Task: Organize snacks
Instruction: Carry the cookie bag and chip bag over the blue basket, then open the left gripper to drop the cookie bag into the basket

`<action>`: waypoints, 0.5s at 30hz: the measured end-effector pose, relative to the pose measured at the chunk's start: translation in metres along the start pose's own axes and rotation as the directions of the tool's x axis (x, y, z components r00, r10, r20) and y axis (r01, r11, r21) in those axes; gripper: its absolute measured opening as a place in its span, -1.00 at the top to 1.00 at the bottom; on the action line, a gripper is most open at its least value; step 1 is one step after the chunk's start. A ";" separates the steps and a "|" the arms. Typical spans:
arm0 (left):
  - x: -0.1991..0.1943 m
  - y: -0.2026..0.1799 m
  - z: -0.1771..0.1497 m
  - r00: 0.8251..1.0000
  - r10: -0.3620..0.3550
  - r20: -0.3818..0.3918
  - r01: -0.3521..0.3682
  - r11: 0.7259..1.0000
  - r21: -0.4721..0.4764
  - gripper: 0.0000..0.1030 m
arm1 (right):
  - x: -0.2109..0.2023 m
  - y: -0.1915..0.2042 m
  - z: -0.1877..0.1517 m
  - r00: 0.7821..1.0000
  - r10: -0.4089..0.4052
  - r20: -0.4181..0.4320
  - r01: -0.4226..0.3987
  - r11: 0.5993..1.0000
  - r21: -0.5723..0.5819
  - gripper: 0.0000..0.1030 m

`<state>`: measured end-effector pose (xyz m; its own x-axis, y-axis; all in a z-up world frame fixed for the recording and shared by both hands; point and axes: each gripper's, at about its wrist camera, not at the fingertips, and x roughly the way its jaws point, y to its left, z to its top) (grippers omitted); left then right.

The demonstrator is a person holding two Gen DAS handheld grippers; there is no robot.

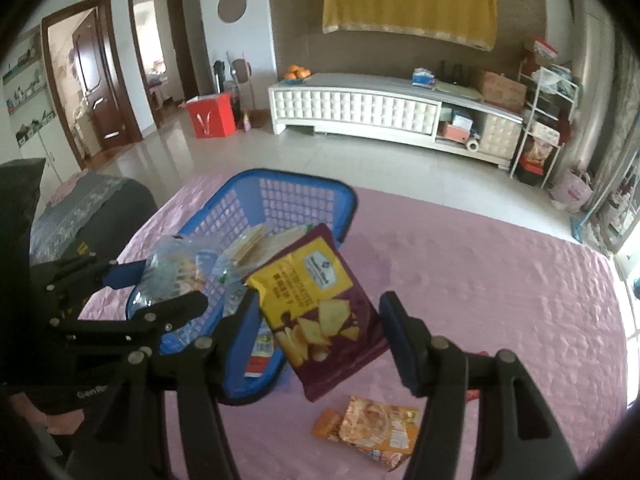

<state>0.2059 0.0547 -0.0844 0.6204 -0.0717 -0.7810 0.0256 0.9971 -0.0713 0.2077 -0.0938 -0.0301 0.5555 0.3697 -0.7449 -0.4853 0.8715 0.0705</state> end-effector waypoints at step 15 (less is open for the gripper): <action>0.054 -0.009 -0.017 0.988 -0.078 -0.137 0.082 0.996 0.026 -0.01 | 0.012 -0.008 -0.010 0.997 -0.056 -0.056 0.057 0.998 0.021 -0.25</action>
<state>0.2265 0.0413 -0.1365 0.5034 -0.1520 -0.8506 0.0971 0.9881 -0.1191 0.2116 -0.0992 -0.0459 0.5429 0.3017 -0.7837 -0.4388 0.8976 0.0415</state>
